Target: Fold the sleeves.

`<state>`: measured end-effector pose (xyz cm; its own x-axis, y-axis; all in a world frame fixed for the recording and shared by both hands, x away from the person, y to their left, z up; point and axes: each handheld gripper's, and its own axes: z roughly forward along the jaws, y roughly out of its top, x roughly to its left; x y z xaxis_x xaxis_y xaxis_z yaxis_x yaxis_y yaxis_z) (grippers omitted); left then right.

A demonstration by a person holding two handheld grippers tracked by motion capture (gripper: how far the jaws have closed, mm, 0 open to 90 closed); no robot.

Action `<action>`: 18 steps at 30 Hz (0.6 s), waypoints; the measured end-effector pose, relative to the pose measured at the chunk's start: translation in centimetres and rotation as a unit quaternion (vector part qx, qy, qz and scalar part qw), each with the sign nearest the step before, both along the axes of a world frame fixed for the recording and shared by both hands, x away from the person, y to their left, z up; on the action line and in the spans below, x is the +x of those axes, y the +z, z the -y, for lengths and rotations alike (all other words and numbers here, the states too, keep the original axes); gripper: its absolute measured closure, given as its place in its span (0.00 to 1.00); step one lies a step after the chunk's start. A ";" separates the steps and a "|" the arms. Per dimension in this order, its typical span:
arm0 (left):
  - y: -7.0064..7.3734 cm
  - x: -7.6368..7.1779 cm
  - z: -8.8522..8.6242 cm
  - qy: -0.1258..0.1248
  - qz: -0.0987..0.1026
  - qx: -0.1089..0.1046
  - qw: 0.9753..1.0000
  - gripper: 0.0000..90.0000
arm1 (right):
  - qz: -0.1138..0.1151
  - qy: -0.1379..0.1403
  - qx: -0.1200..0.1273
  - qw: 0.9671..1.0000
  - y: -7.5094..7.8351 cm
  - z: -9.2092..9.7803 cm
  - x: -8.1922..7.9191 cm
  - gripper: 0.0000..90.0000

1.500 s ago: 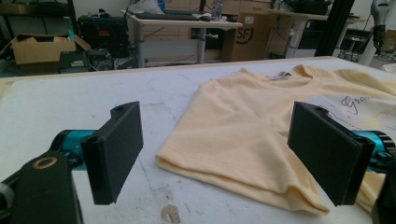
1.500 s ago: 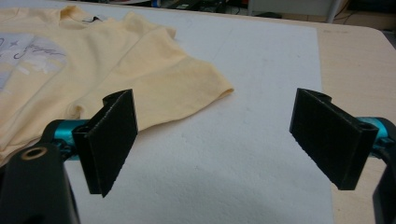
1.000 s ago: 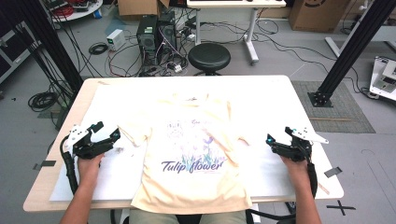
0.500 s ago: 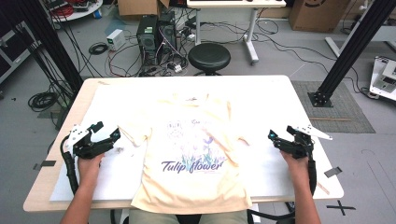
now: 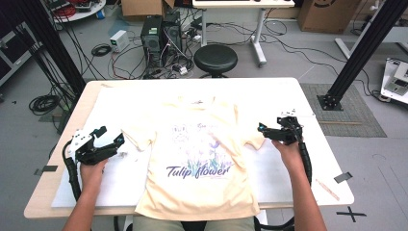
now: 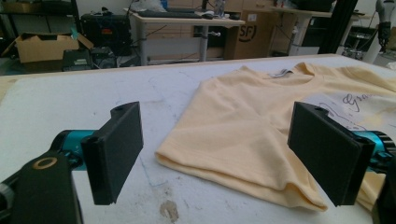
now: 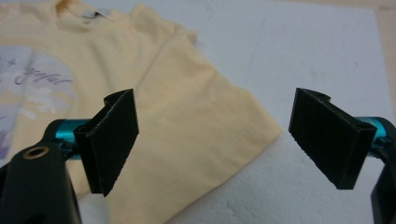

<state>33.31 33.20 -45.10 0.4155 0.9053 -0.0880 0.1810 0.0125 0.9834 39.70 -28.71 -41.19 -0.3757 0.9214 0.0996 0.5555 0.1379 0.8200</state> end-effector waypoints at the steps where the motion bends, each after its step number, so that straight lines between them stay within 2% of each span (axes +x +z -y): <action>1: 0.0 0.0 0.0 -0.001 0.000 0.000 1.000 0.20 | -0.010 -0.004 -0.001 1.000 -0.3 0.0 0.4 0.18; 3: 0.0 0.0 0.0 -0.002 0.001 -0.001 1.000 0.20 | -0.030 -0.014 -0.015 0.999 -1.0 -0.1 1.0 0.18; 5: 0.0 0.0 0.0 -0.003 0.001 -0.002 1.000 0.20 | -0.042 -0.021 -0.020 0.999 -1.3 -0.3 1.2 0.18; 7: 0.0 0.0 0.0 -0.004 0.000 -0.001 1.000 0.20 | -0.046 -0.026 -0.026 0.998 -1.5 -0.3 1.4 0.18; 9: 0.0 0.1 -0.1 -0.005 -0.003 -0.001 1.000 0.20 | -0.051 -0.035 -0.027 0.998 -1.6 -0.4 1.5 0.24; 10: 0.0 0.1 -0.1 -0.005 -0.003 -0.001 1.000 0.20 | -0.051 -0.035 -0.027 0.998 -1.6 -0.4 1.5 0.24; 11: 0.0 0.1 0.0 -0.004 -0.004 -0.002 1.000 0.20 | -0.059 -0.046 -0.038 0.996 -1.8 -0.2 1.6 0.31; 13: 0.0 0.2 0.0 -0.003 -0.006 0.000 1.000 0.20 | -0.059 -0.049 -0.047 0.996 -2.0 -0.1 1.7 0.31; 15: 0.0 0.2 -0.1 -0.004 -0.007 -0.001 1.000 0.20 | -0.083 -0.068 -0.047 0.993 -2.4 0.0 2.0 0.32; 16: 0.0 0.2 -0.1 -0.004 -0.007 -0.001 1.000 0.20 | -0.083 -0.068 -0.047 0.993 -2.4 0.0 2.0 0.32; 18: 0.0 0.2 -0.1 -0.003 -0.008 -0.002 1.000 0.20 | -0.083 -0.067 -0.053 0.993 -2.5 -0.1 2.1 0.39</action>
<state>33.48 33.28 -45.08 0.4200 0.9023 -0.0977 0.1967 0.0146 0.9803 41.79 -28.63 -43.70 -0.2356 0.9706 0.0492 0.7004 0.1344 0.7010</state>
